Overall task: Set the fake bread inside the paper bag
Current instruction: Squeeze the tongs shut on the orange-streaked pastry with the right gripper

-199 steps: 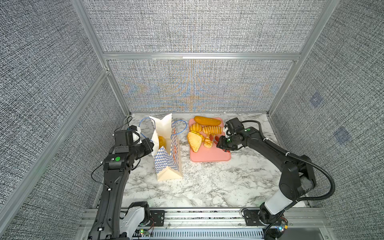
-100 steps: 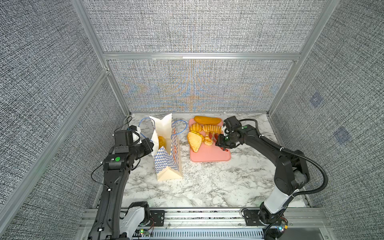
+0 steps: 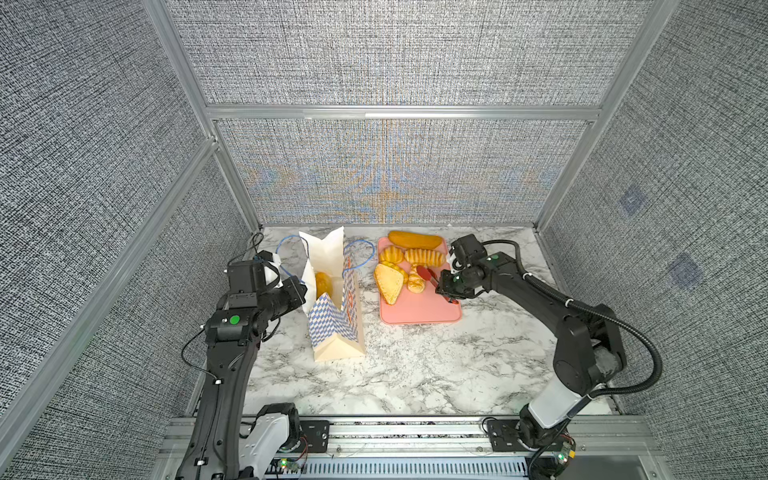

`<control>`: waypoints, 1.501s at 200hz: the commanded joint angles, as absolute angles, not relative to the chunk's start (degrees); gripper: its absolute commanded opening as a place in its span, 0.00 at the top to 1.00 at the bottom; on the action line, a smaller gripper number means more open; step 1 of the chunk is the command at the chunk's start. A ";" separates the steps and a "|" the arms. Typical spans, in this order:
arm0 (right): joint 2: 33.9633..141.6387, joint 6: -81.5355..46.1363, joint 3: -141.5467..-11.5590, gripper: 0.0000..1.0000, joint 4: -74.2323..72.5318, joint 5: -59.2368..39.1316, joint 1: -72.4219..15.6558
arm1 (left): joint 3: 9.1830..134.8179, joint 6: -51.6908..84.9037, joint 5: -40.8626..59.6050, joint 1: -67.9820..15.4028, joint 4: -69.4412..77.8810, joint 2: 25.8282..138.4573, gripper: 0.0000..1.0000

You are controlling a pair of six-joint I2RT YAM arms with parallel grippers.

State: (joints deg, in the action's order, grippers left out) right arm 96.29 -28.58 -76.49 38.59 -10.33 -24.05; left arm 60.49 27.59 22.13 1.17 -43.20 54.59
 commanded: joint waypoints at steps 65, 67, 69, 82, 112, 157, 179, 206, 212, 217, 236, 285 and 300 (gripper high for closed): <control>90.59 -28.45 -74.04 0.70 38.51 -9.81 -24.00 | 61.00 27.51 21.32 1.19 -43.71 54.58 0.95; 90.52 -28.42 -73.98 0.70 38.55 -9.78 -24.00 | 61.00 27.51 21.37 1.22 -43.67 54.58 0.94; 90.37 -28.46 -73.93 0.70 38.57 -9.70 -23.95 | 61.00 27.51 21.36 1.18 -43.66 54.56 0.93; 89.84 -28.32 -73.66 0.71 38.89 -9.67 -23.95 | 61.08 27.60 21.36 1.22 -43.62 54.58 0.92; 88.69 -27.92 -72.82 0.71 39.39 -9.84 -23.99 | 61.10 27.60 21.40 1.22 -43.75 54.47 0.91; 85.65 -27.49 -70.95 0.71 40.25 -9.87 -23.86 | 61.27 27.60 21.47 1.17 -43.77 54.47 0.86; 84.39 -27.24 -70.35 0.72 40.91 -10.02 -23.86 | 61.44 27.60 21.48 1.22 -43.86 54.49 0.81; 82.73 -26.98 -69.87 0.72 41.78 -9.94 -23.87 | 61.53 27.60 21.45 1.22 -44.05 54.36 0.74; 82.28 -26.93 -69.79 0.73 42.05 -9.93 -23.85 | 61.53 27.60 21.45 1.22 -44.07 54.36 0.72; 81.83 -26.90 -69.79 0.73 42.23 -9.93 -23.89 | 61.65 27.60 21.42 1.23 -44.08 54.31 0.71; 80.56 -26.72 -69.86 0.73 43.03 -9.76 -23.90 | 61.78 27.51 21.36 1.23 -44.25 54.29 0.68; 78.23 -26.42 -70.90 0.73 44.87 -9.32 -23.87 | 62.31 27.42 21.27 1.18 -44.63 54.14 0.65; 77.53 -26.31 -71.53 0.73 45.56 -9.07 -23.88 | 62.41 27.33 20.97 1.22 -44.77 53.98 0.65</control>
